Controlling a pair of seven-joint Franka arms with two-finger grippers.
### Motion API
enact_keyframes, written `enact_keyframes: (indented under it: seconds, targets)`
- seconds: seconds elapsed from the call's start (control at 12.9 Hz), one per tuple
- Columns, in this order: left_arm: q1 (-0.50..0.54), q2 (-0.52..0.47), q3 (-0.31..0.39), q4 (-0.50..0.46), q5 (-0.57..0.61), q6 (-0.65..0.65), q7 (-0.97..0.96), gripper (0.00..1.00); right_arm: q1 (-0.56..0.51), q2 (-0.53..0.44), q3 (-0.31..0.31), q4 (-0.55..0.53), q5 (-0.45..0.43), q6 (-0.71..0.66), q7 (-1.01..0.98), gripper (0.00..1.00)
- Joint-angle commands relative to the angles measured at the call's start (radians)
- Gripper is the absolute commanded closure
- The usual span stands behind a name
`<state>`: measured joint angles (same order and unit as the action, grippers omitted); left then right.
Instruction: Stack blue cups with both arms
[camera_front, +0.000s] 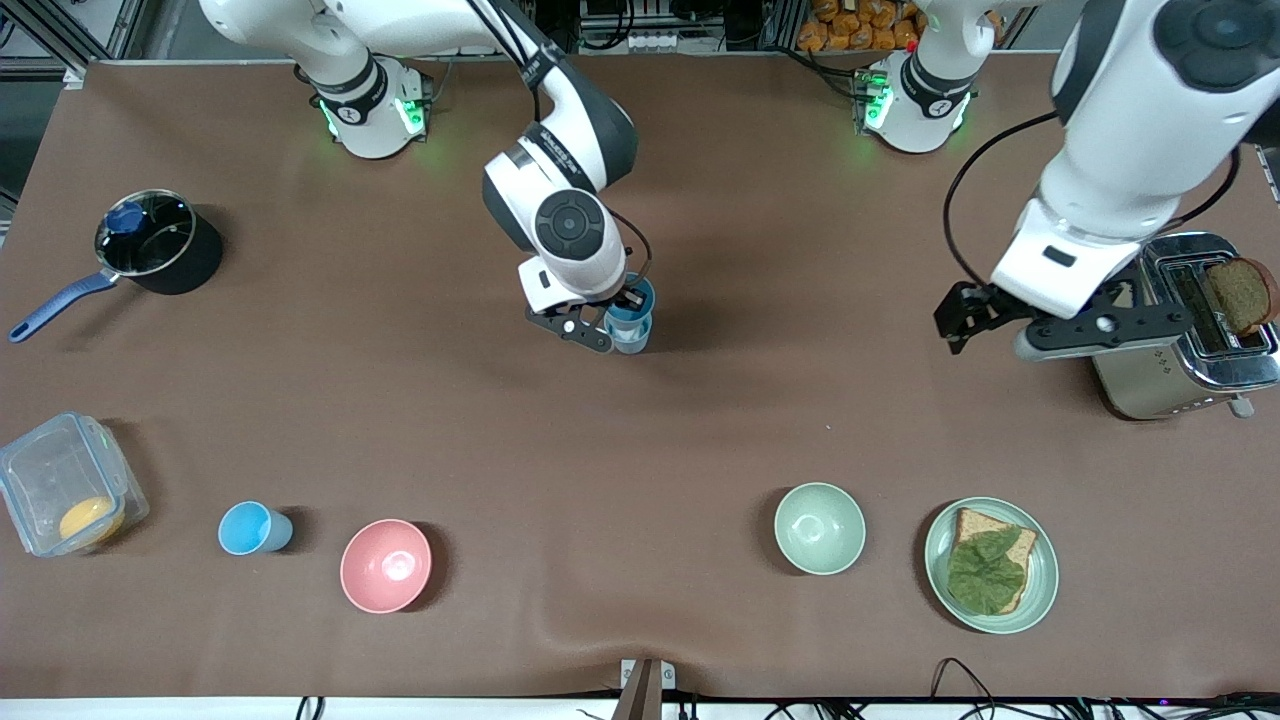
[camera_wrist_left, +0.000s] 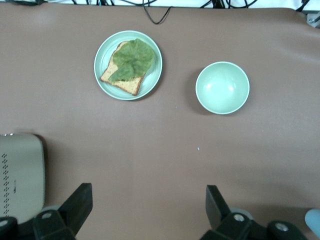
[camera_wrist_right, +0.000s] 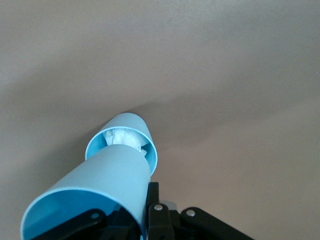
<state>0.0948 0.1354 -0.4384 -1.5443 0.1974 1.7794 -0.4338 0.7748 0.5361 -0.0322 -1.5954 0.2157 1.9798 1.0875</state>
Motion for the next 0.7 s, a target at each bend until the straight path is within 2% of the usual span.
enact_keyframes:
  seconds: [0.0,0.23,0.47,0.54,0.62]
  targets:
    - [0.040,-0.042,-0.008,0.004,-0.053,-0.070,0.064,0.00,0.015,0.010,-0.012,0.008,-0.015,0.007,0.020,1.00]
    - [0.045,-0.065,-0.005,0.006,-0.087,-0.098,0.084,0.00,0.017,0.015,-0.012,0.009,-0.038,0.007,0.022,1.00]
    - [0.106,-0.089,-0.014,0.000,-0.141,-0.103,0.139,0.00,0.017,0.022,-0.012,0.015,-0.039,0.008,0.023,1.00]
    - [0.097,-0.102,0.001,-0.002,-0.144,-0.119,0.170,0.00,0.015,0.024,-0.012,0.015,-0.039,0.007,0.025,0.78]
    - [0.073,-0.123,0.047,-0.011,-0.147,-0.124,0.196,0.00,0.015,0.024,-0.012,0.015,-0.039,0.007,0.025,0.18]
